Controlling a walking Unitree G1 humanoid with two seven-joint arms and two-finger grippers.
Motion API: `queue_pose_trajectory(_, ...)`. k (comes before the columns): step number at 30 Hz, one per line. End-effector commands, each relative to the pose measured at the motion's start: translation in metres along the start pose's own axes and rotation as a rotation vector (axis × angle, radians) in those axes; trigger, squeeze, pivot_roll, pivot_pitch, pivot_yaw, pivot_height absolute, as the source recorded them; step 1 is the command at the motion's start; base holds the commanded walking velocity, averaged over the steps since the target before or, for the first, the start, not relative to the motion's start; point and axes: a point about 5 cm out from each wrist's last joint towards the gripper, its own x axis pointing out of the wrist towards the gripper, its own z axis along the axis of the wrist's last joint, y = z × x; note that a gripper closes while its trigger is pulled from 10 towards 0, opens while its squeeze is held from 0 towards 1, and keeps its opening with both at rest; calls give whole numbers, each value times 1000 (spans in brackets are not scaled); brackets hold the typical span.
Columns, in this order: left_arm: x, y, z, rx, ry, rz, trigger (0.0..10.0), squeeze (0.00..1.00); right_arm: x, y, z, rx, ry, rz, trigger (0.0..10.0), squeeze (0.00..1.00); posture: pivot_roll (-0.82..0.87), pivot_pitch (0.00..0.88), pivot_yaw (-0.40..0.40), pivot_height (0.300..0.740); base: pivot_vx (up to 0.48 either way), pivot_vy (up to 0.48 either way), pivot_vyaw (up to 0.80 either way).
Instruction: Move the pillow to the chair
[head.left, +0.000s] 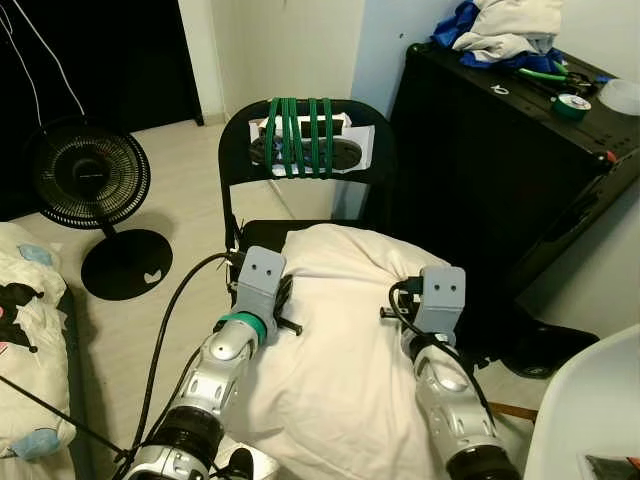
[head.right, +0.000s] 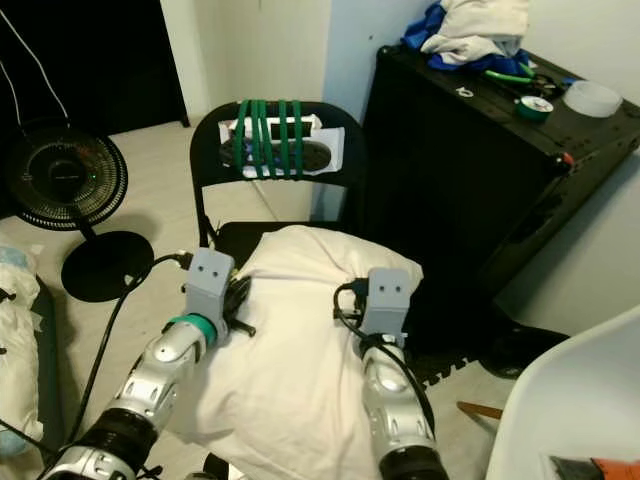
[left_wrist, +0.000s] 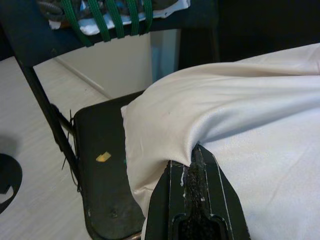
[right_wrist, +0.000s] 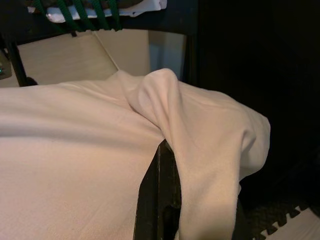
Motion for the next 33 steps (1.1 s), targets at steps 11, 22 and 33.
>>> queue_pose_trajectory(11,1,6,6,0,-29,48,10000,0,7,-10,15,-4,-71,-37,10000,0,-84,2,4,740,0,377,0)
queue_pose_trajectory(22,3,9,10,7,-42,51,10000,0,7,-8,15,0,-74,-33,10000,0,-81,0,14,740,0,436,0)
queue_pose_trajectory(33,5,6,12,6,-47,31,10000,0,6,-10,13,5,-75,-49,10000,0,-82,0,28,740,0,0,0)
